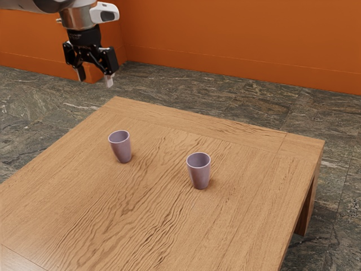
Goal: Place the right cup onto the left cup
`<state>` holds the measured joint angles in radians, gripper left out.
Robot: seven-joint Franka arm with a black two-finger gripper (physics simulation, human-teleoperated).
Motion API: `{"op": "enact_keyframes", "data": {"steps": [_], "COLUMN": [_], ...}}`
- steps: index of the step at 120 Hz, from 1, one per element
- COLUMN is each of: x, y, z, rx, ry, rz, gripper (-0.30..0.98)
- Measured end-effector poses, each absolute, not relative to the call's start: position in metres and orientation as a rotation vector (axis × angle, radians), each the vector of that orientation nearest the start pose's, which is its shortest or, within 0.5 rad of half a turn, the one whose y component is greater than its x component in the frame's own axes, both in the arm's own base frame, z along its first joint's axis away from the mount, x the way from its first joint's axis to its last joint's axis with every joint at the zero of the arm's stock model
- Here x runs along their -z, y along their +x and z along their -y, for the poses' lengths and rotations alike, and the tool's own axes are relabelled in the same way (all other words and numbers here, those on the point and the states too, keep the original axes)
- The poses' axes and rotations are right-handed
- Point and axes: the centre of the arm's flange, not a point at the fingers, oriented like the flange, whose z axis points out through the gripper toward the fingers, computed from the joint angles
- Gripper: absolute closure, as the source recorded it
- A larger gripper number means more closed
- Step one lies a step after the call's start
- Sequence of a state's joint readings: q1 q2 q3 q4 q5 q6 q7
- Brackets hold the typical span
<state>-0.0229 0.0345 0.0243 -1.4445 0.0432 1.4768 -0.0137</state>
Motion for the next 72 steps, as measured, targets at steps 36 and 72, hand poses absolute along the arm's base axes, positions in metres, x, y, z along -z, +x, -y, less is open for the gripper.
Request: {"op": "enact_keyframes", "data": {"steps": [36,72], "x": [-0.647,-0.594], "y": [0.565,0.603], "z": [0.005,0.013], "rx": [-0.008,-0.100], "ry": [-3.090,-3.097], "rz": [-0.011,-0.078], "gripper": [0.00,0.00]}}
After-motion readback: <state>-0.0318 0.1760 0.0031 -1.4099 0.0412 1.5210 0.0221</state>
